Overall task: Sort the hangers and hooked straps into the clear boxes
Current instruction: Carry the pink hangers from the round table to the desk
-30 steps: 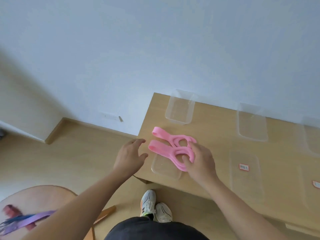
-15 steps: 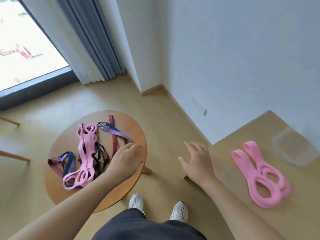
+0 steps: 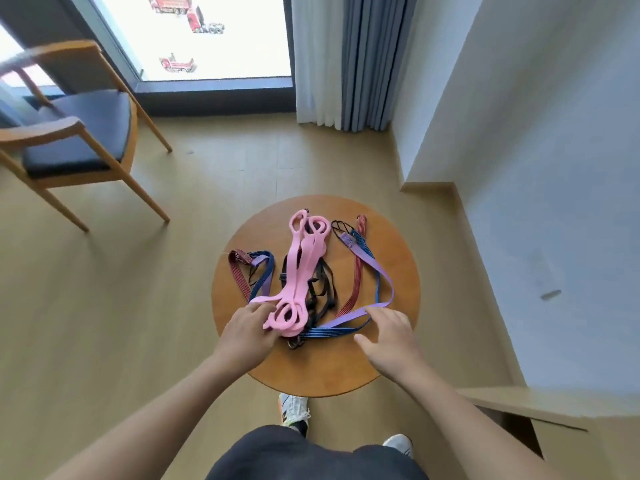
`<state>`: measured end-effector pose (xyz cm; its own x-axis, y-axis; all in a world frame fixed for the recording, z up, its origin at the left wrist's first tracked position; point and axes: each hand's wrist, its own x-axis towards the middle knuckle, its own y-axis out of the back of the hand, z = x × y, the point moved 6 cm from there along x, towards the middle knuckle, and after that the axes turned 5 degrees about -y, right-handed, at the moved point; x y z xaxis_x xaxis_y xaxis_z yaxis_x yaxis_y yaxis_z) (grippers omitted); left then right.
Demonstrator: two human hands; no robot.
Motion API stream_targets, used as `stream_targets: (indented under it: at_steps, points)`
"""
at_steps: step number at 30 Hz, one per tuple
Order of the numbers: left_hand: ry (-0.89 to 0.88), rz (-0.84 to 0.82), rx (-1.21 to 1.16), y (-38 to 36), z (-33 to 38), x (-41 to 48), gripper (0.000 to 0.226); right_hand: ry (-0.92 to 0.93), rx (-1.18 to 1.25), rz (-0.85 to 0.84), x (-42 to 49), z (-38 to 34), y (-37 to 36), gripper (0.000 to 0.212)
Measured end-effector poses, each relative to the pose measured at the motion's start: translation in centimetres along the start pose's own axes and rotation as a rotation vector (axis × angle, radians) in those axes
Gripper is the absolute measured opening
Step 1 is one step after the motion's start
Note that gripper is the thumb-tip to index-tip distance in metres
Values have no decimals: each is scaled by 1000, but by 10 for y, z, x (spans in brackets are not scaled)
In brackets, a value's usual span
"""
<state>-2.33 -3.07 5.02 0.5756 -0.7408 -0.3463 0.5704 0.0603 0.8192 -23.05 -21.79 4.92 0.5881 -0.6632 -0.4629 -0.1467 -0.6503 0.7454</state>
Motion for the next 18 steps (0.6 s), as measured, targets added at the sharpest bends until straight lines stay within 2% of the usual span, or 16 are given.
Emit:
stream_targets:
  at_steps: [5,7,10,14,18]
  points:
    - [117,-37,-36,7,-68,29,46,-69,-23,-166,47,-60,-44,67]
    - [145,-47,-67,8,-81,39,46,-91,7,-227,65,-80,-57,63]
    - [171,-64,-113,8,-91,54,46,-120,103,-299,91,-99,-79,50]
    - [217,-68,-168,4,-100,67,43,-169,193,-385,133,-109,-108,59]
    - [305,-2,-261,0,-103,77,40,-288,341,-385,185,-107,-133,60]
